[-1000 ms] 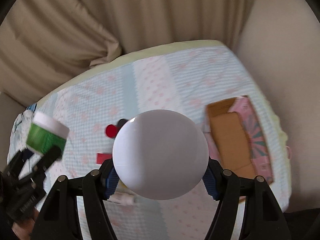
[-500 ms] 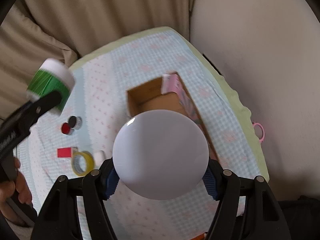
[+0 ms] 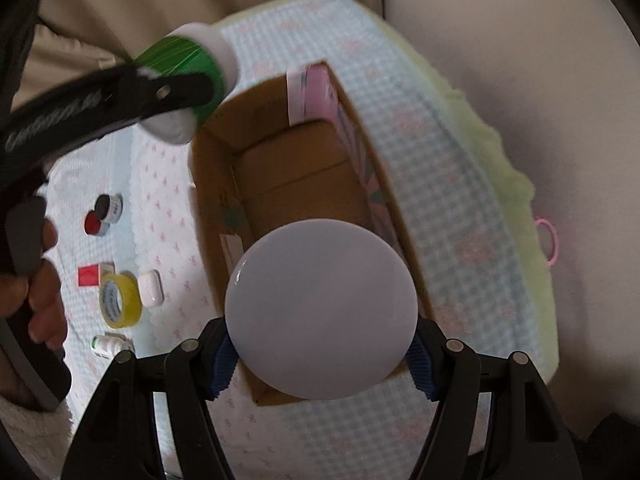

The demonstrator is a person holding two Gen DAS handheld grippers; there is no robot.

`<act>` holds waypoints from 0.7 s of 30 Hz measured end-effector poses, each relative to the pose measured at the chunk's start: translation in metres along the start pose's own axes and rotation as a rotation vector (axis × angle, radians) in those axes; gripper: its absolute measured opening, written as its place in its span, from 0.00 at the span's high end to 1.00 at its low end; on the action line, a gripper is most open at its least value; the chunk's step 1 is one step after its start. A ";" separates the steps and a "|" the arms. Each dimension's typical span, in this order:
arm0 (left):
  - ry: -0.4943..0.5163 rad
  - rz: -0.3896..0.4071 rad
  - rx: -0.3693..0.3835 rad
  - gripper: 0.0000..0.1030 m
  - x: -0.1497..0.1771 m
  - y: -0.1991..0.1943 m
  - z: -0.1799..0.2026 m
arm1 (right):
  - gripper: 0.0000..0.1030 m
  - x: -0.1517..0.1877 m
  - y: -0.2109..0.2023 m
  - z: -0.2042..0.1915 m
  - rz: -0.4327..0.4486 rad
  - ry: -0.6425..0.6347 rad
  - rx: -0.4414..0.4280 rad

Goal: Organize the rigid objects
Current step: 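Carry the green jar and white container toward the cardboard box with both tools, then release the green jar and white container into the box, opening both tools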

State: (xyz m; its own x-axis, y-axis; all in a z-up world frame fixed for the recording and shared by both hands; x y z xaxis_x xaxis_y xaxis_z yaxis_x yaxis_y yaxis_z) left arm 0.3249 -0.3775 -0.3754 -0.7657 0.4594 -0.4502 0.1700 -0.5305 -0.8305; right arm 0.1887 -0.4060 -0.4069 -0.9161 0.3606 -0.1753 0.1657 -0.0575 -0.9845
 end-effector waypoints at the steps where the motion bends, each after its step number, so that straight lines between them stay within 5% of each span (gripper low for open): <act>1: 0.003 -0.017 -0.007 0.35 0.002 0.012 -0.002 | 0.36 0.000 0.009 0.000 -0.010 -0.009 -0.006; 9: 0.013 -0.139 -0.058 0.35 0.017 0.089 -0.028 | 0.36 0.002 0.063 -0.015 -0.056 -0.106 -0.016; 19: 0.128 -0.279 -0.089 0.34 0.026 0.122 -0.019 | 0.34 0.004 0.084 -0.010 -0.063 -0.130 0.001; 21: 0.162 -0.252 -0.096 0.08 0.021 0.115 -0.015 | 0.00 0.003 0.083 -0.009 -0.047 -0.129 0.000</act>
Point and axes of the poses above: each gripper's, at about its wrist camera, not at the fingertips, and y roughly the way its jaws point, z to its right, x to its underside, the point moved 10 cm from there along y, roughly the way its jaws point, and after that the axes turned 7 degrees about x, right-handed, at the moved point
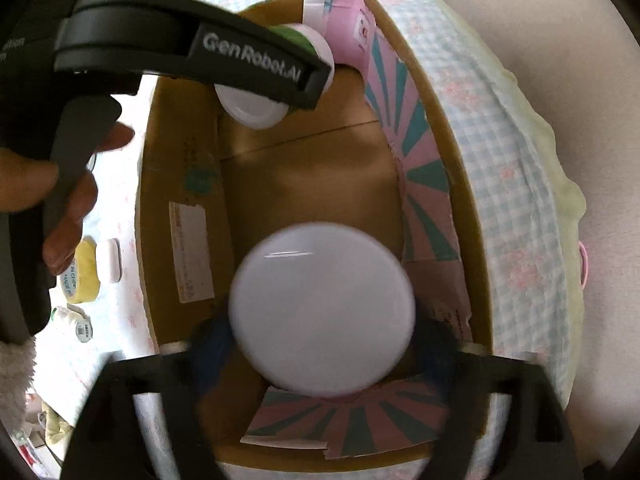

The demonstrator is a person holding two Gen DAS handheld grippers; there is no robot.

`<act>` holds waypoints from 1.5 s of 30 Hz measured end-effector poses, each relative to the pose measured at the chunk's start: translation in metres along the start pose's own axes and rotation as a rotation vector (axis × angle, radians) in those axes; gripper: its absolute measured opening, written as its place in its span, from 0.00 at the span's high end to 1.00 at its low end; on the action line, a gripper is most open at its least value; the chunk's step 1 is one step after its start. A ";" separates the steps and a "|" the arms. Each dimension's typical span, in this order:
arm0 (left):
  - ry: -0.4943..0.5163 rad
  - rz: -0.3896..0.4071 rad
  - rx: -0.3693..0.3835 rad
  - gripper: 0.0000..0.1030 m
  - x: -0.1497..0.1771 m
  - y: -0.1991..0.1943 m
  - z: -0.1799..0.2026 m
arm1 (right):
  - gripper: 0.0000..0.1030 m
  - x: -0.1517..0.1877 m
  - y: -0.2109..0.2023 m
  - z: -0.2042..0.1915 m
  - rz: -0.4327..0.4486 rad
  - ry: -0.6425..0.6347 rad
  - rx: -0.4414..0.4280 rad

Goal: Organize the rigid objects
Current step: 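Release the green jar and white container into the box, opening both tools, then move both tools back over the remaining items on the bed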

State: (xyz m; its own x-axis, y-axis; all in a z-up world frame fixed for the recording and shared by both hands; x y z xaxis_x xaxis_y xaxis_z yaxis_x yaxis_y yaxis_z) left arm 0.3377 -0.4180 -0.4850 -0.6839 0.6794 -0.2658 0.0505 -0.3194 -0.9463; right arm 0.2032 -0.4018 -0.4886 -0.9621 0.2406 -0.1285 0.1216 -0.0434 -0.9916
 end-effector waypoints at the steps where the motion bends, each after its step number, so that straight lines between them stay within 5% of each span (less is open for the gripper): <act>1: 0.014 0.018 -0.009 0.00 -0.002 -0.007 0.000 | 0.00 0.000 -0.003 -0.001 0.015 0.000 -0.009; 25: 0.005 0.061 -0.018 0.00 0.028 -0.084 0.004 | 0.00 0.017 -0.064 0.023 0.094 0.072 0.088; 37: 0.030 0.190 -0.035 0.00 0.054 -0.193 0.019 | 0.00 0.024 -0.140 0.016 0.209 0.074 0.126; 45: -0.025 0.282 -0.048 0.00 0.100 -0.277 0.000 | 0.00 0.035 -0.200 -0.017 0.279 0.046 0.124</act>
Point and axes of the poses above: each gripper's, at about its wrist camera, not at the fingertips, and y roughly the way its jaws point, z to its right, x to its underside, the point moved 10 cm from there along y, roughly the way its jaws point, and after that the axes turned 7 degrees about x, right-handed, at the moved point
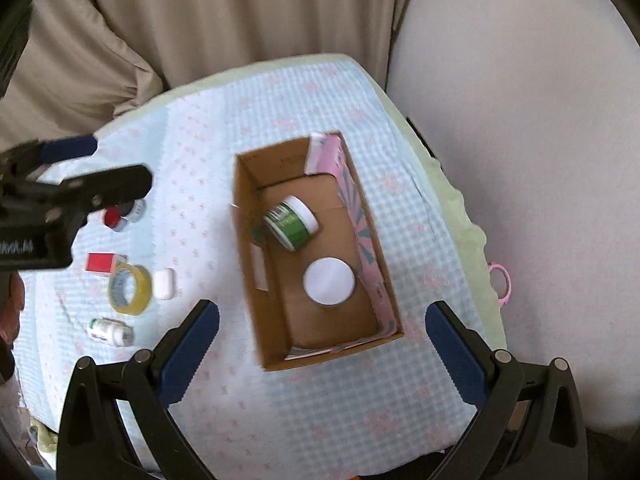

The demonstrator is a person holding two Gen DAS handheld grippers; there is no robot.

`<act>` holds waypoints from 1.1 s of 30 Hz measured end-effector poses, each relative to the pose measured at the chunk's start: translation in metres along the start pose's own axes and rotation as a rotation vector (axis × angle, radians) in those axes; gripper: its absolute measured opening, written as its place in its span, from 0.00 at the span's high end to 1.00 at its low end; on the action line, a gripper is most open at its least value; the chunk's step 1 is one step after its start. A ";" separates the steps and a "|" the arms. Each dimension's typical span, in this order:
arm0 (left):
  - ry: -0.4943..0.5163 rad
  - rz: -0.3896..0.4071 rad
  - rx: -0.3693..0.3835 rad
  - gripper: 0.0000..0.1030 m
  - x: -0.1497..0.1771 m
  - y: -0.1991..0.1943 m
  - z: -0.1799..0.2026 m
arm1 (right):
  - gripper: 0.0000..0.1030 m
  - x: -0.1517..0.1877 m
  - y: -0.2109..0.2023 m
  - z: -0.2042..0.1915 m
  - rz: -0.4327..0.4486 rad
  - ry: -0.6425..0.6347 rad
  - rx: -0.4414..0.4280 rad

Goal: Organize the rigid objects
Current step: 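Move both tools back over the remaining items on the bed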

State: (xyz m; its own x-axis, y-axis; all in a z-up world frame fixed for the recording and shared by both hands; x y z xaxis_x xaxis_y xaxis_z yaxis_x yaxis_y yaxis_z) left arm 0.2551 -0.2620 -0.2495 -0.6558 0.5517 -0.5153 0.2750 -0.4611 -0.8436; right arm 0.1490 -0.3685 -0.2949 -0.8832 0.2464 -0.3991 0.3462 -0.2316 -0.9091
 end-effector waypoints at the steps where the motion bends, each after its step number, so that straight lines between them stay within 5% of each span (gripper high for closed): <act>1: -0.012 0.015 -0.007 0.00 0.005 -0.013 -0.007 | 0.00 -0.001 -0.008 -0.006 0.010 0.003 -0.005; 20: -0.343 0.099 -0.217 0.00 0.186 -0.181 -0.199 | 0.00 0.021 -0.083 -0.196 0.090 -0.165 -0.183; 27: -0.374 0.039 -0.208 0.00 0.255 -0.170 -0.235 | 0.00 0.025 -0.075 -0.263 0.085 -0.265 -0.240; 33: -0.280 -0.042 -0.160 0.00 0.285 -0.125 -0.232 | 0.00 0.030 -0.041 -0.302 0.060 -0.375 -0.287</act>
Point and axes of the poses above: each gripper's, at about its wrist camera, not at the fingertips, and y roughly the way its jaws point, z to its right, x to its underside, the point moved 10 cm from there along y, roughly the way its jaws point, and after that the axes turned 7 degrees about x, right-handed, at the moved point
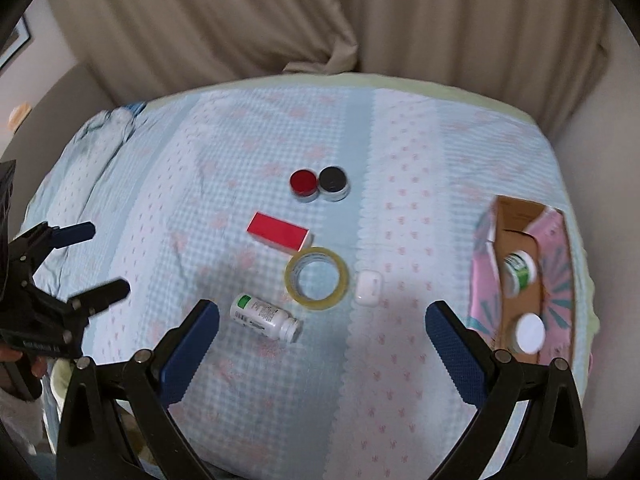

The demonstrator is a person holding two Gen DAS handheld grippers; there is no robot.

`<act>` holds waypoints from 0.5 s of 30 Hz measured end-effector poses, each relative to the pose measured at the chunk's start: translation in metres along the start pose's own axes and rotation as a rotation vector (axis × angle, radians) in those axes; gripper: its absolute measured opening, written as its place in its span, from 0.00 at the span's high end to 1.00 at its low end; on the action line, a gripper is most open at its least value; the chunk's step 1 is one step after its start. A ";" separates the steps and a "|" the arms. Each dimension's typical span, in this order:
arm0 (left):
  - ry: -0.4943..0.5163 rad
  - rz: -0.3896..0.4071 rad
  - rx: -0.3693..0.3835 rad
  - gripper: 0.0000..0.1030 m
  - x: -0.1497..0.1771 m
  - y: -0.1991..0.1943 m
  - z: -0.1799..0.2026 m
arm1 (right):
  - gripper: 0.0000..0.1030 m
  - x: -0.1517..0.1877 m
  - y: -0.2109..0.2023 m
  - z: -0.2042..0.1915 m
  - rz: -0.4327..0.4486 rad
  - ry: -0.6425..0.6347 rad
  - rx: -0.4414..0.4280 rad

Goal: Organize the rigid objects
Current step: 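Move both tools back over the remaining items on the bed, then grasp the yellow tape roll with the right tool while the left grasps the white pill bottle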

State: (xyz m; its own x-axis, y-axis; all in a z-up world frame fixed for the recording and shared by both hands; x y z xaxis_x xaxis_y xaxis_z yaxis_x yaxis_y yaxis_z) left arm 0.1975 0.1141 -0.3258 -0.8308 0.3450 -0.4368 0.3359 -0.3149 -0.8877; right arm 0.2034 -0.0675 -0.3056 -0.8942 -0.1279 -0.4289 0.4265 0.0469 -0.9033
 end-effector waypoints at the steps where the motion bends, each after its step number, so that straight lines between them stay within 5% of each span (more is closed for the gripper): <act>1: 0.027 -0.014 0.008 0.00 0.002 0.009 0.002 | 0.00 0.000 0.010 -0.001 -0.010 -0.017 -0.007; 15: 0.546 -0.267 0.137 0.01 0.049 0.179 0.061 | 0.00 0.023 0.181 -0.025 -0.202 -0.380 -0.130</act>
State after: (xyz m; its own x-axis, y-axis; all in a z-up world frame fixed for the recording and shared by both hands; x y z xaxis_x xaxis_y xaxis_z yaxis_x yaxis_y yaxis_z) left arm 0.1897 0.0207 -0.4976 -0.5193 0.8186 -0.2455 0.0577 -0.2530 -0.9657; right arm 0.2567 -0.0373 -0.4789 -0.8343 -0.5008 -0.2304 0.2061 0.1042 -0.9730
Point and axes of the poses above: each gripper's, at about its wrist camera, not at the fingertips, and y roughly the way its jaws point, z to its right, x to its underside, the point moved 10 cm from there along y, roughly the way its jaws point, and after that the axes turned 7 degrees about x, right-handed, at the moved point
